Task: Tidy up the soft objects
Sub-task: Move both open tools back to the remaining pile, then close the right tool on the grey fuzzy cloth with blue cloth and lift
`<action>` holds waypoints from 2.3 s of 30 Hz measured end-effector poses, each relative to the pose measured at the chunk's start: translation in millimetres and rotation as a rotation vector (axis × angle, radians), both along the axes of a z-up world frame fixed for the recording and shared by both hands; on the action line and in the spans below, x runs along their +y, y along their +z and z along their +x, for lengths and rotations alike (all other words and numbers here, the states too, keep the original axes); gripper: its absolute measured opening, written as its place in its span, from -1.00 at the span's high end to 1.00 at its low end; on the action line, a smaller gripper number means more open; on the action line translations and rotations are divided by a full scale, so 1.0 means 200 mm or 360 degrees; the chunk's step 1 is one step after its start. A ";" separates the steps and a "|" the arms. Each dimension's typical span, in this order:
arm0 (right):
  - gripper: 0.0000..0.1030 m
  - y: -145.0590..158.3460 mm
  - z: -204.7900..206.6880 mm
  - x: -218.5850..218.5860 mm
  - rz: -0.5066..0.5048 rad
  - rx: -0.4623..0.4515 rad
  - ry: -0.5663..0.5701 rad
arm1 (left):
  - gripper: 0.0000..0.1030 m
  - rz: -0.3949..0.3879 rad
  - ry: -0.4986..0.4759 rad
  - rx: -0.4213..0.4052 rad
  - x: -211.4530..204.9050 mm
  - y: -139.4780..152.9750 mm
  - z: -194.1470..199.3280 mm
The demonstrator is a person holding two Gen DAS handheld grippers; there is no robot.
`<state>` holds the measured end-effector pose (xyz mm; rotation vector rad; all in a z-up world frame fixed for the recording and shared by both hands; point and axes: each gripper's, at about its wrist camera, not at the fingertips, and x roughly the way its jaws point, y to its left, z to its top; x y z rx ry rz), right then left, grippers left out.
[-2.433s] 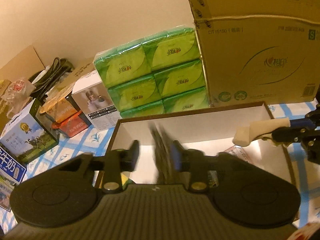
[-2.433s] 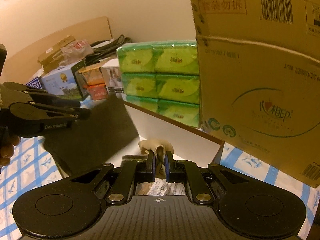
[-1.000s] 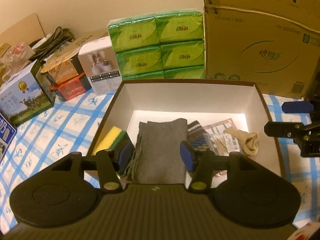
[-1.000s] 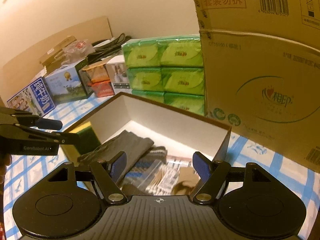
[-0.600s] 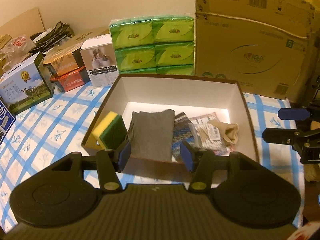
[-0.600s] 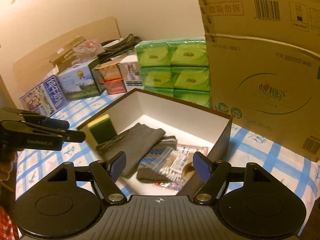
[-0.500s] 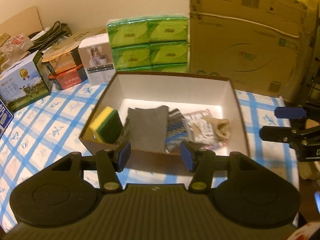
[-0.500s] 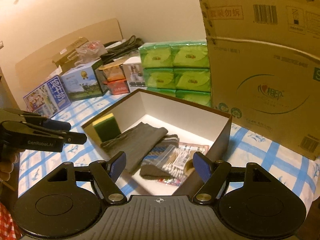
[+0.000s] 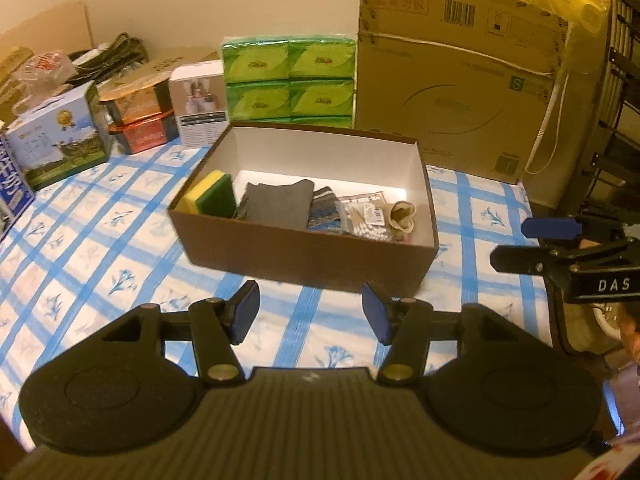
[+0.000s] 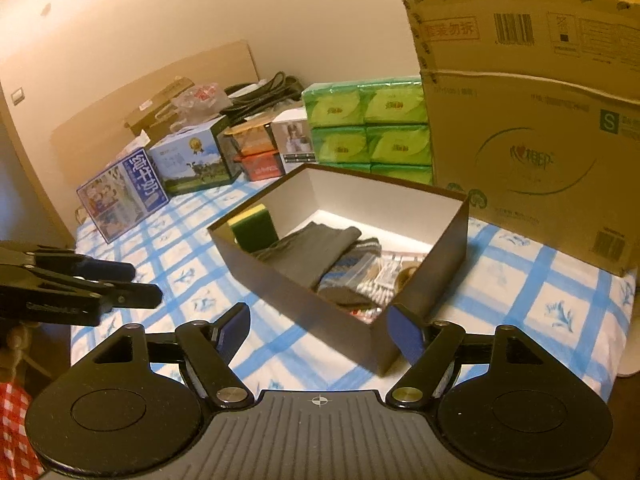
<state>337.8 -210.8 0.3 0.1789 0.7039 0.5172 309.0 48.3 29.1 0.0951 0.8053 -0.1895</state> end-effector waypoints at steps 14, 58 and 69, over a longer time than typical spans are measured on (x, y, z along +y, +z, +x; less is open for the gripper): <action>-0.48 -0.02 -0.32 0.06 -0.0031 0.0045 0.0098 | -0.09 -0.0036 0.0143 0.0019 0.09 -0.05 -0.36; -0.69 -0.54 -0.62 0.27 -0.0377 0.0321 0.0327 | -0.09 -0.0105 0.0406 0.0444 0.01 -0.62 -0.68; -0.71 -0.63 -0.54 0.31 -0.0420 0.0310 0.0326 | -0.09 -0.0119 0.0408 0.0492 0.00 -0.71 -0.61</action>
